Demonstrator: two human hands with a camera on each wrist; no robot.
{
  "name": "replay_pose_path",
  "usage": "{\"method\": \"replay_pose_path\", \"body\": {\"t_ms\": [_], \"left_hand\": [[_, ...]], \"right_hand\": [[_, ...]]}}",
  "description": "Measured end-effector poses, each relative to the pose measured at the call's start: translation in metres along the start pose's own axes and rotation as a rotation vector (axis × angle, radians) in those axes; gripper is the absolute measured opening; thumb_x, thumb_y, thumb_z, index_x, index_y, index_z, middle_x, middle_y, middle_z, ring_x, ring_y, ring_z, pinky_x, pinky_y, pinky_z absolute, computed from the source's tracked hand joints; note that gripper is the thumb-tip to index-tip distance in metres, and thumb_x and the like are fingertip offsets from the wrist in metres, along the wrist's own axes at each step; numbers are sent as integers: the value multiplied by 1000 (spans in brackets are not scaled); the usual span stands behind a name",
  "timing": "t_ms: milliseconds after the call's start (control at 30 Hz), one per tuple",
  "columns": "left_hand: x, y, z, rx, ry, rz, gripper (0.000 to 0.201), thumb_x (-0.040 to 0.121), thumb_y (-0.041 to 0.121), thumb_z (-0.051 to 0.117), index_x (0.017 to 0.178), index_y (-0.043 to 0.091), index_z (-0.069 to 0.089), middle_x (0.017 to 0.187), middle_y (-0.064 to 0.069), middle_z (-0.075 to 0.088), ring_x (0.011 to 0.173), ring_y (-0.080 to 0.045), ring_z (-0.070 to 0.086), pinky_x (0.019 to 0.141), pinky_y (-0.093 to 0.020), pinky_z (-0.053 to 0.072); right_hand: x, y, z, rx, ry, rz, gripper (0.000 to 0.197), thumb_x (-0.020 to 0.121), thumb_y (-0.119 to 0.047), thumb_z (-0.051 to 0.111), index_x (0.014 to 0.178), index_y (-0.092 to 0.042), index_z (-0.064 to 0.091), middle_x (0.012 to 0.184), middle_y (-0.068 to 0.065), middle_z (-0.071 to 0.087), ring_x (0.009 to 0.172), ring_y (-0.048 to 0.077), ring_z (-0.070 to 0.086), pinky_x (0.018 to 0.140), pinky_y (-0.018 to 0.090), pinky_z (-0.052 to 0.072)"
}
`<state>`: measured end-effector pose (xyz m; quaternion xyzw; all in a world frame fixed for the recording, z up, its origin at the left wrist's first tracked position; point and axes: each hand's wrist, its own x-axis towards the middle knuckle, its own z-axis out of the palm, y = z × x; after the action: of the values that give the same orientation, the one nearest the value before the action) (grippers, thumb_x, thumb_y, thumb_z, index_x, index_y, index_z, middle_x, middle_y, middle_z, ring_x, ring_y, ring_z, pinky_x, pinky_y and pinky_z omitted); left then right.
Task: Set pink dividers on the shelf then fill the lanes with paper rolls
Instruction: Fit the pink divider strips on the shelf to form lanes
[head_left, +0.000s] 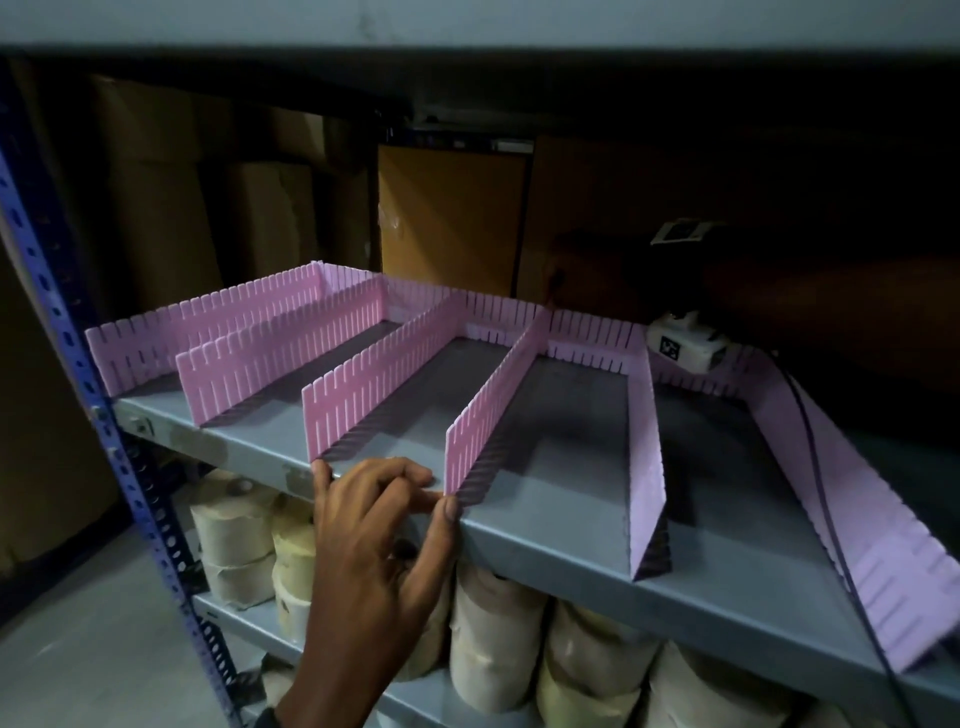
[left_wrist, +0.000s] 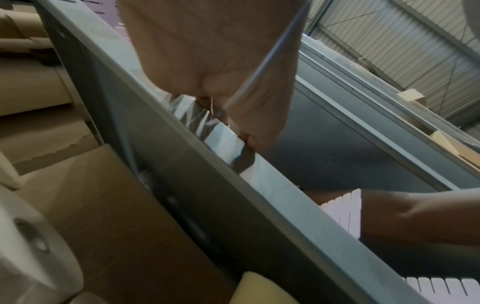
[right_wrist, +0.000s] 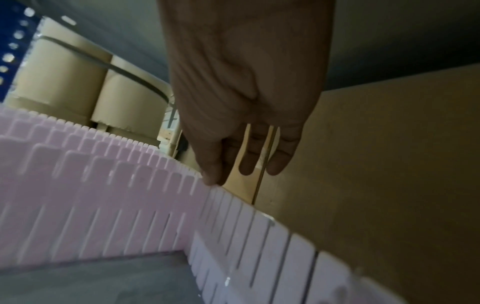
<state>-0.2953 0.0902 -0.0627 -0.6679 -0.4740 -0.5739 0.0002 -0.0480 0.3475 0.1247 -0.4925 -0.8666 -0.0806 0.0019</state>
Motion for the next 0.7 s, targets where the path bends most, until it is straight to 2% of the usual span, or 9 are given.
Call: {"method": "replay_pose_path", "body": {"t_ms": [133,200,300,400,467,500,567,633,700], "left_hand": [[1,-8,5,1,-1,11,24,91,37,60,79,17,68,98,7,63,98,-19,62,119,-67,19],[0,-5,5,-2,-2,23,24,90,37,60,78,18,68,98,7,63,98,-19,62,121,-66,18],[1,-5,5,-21,-3,32,24,90,37,59,77,19,68,97,6,63,97,-21,63,121,-66,17],[1,-8,7,-27,1,38,24,90,37,59,78,19,68,98,6,63,98,-16,60,124,-59,15],[1,-8,8,-32,3,32,24,90,37,59,78,19,68,98,6,63,98,-17,61,124,-58,15],[0,-10,7,-29,1,37,24,90,37,59,79,19,68,98,6,63,98,-19,62,124,-60,16],[0,-11,7,-32,-6,30,24,91,38,58,81,19,68,98,6,63,98,-22,63,123,-63,16],[0,-13,6,-40,-11,24,24,91,40,58,82,19,68,98,6,63,98,-23,64,123,-63,16],[0,-13,7,-47,-13,24,25,92,41,57,83,20,68,98,6,64,98,-25,64,124,-61,15]], "right_hand": [[-4,-7,-2,19,-22,45,16,95,-30,59,83,-40,64,84,-25,56,77,-6,57,62,12,40],[-5,-11,-6,37,-44,60,15,95,-30,59,84,-38,66,86,-24,59,75,-7,56,61,11,40],[-7,-14,-11,41,-46,61,15,96,-27,58,96,-20,72,93,-12,66,72,-2,57,57,10,45],[-6,-13,-5,70,-16,108,9,94,-27,62,90,-25,70,86,-15,63,67,-5,55,51,9,39],[-8,-16,-6,72,-35,109,13,96,-25,60,85,-29,68,82,-17,59,65,-5,53,48,8,40],[-10,-18,-9,62,-62,122,13,97,-25,59,88,-28,68,83,-17,59,66,-4,53,51,8,41],[-14,-24,-19,31,-127,137,19,99,-24,55,105,-16,71,94,-8,65,76,1,57,63,12,45],[-19,-32,-30,12,-187,181,30,101,-26,51,121,-8,65,113,6,67,96,17,64,78,22,51],[-26,-40,-42,37,-184,262,39,101,-31,52,132,-8,58,126,10,61,112,28,60,93,34,51]]}}
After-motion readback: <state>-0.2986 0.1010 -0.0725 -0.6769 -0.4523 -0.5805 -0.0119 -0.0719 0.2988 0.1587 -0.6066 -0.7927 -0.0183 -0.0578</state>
